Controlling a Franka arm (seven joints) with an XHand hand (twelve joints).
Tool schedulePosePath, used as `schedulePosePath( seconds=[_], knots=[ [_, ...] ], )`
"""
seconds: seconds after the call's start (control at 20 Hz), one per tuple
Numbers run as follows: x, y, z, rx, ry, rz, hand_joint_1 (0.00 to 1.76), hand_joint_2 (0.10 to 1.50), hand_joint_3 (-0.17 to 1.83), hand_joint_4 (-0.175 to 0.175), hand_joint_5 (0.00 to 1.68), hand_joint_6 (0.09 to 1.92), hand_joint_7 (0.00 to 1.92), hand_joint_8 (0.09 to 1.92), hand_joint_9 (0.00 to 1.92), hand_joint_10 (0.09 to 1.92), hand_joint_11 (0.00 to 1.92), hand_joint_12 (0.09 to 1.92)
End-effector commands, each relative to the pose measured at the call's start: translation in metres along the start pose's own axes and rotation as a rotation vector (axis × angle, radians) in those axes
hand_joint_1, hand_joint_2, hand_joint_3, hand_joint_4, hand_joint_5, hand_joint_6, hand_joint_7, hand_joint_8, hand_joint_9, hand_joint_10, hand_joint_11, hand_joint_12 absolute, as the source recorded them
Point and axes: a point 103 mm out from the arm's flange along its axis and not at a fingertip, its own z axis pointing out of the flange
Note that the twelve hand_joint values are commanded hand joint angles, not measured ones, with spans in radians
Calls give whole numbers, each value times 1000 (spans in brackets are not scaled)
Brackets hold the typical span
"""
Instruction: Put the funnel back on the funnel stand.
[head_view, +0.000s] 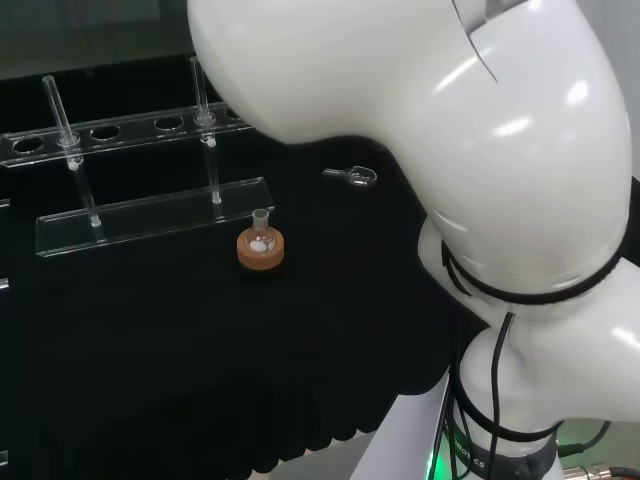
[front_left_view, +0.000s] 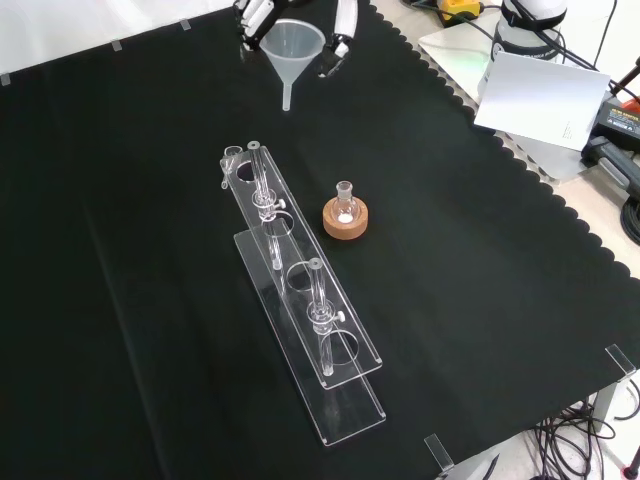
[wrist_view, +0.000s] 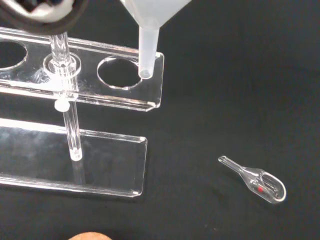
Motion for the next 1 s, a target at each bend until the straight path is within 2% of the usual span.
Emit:
schedulePosePath(
  seconds=[0.05, 0.6, 0.95, 1.0],
  knots=[
    [4, 31, 3, -8, 16, -56, 837, 780, 598, -43, 705, 766, 750, 767, 1140, 406, 757, 1150],
    [16, 72, 33, -7, 60, -129, 842, 777, 601, -42, 710, 770, 750, 767, 1141, 406, 758, 1150],
    [17, 88, 41, -13, 68, -139, 843, 777, 603, -43, 712, 773, 750, 767, 1141, 406, 759, 1149],
    [15, 91, 42, -11, 85, -130, 843, 777, 604, -43, 712, 773, 750, 767, 1141, 406, 759, 1149]
  ],
)
